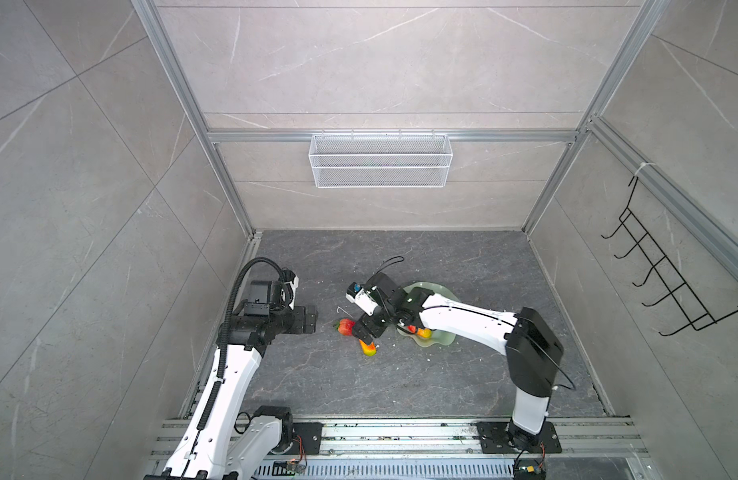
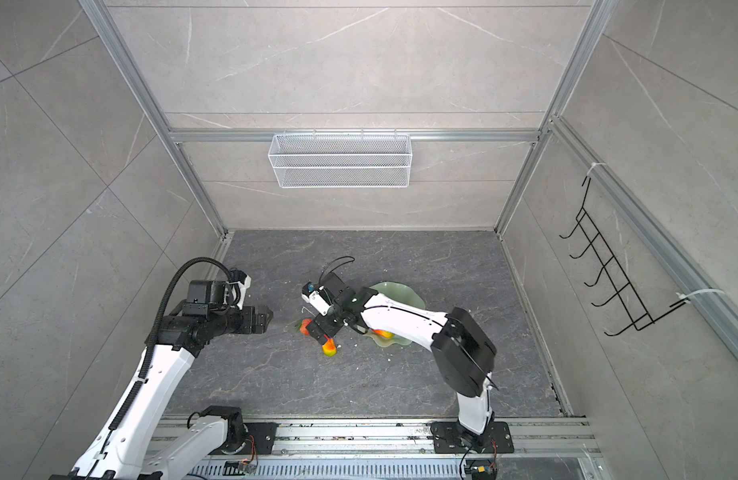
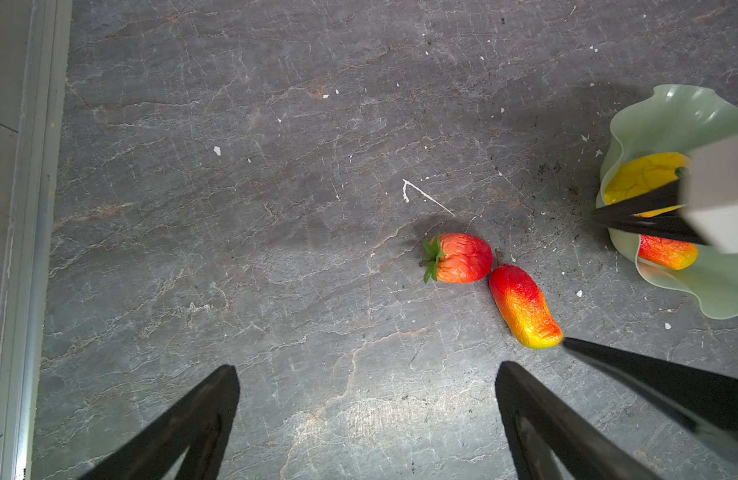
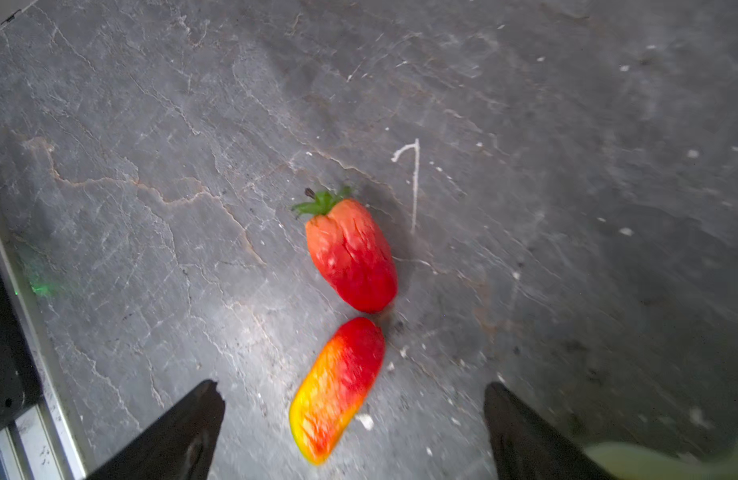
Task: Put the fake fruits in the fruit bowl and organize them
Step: 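Move the right gripper to the red strawberry and grasp it, then carry the strawberry to the far side of the bowl and release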
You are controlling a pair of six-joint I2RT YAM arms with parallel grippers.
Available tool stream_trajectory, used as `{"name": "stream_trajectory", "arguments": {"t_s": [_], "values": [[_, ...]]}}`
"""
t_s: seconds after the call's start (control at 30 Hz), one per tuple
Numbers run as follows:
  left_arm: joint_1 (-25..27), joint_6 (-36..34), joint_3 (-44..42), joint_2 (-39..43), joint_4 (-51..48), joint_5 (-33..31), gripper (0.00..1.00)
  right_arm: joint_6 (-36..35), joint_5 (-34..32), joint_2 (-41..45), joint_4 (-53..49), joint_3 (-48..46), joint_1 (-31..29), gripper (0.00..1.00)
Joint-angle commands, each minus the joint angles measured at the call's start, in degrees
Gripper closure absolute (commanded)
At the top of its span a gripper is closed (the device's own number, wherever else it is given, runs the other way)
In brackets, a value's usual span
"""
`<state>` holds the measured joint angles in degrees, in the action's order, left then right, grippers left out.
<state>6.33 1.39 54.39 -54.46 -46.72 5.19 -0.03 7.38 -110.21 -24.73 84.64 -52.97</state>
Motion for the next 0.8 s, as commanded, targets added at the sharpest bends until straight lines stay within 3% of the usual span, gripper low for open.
{"name": "stream_trajectory", "arguments": {"t_s": [0.0,0.17,0.27,0.77], "values": [[-0.24,-1.42,0.23,0.56,0.36,1.43,0.00,0.65,2.32,-5.68,2.76,6.03,-0.38,0.00],[-0.26,-1.45,0.03,0.90,0.39,1.38,0.00,0.48,1.94,-14.14,1.00,14.05,-0.38,0.03],[-0.26,-1.42,0.09,0.88,0.38,1.43,0.00,0.21,1.76,-17.46,-0.27,17.11,-0.39,0.09],[-0.26,-1.58,0.19,0.82,0.16,1.23,0.00,0.10,1.84,-21.80,-1.20,19.15,-0.38,0.28]]}}
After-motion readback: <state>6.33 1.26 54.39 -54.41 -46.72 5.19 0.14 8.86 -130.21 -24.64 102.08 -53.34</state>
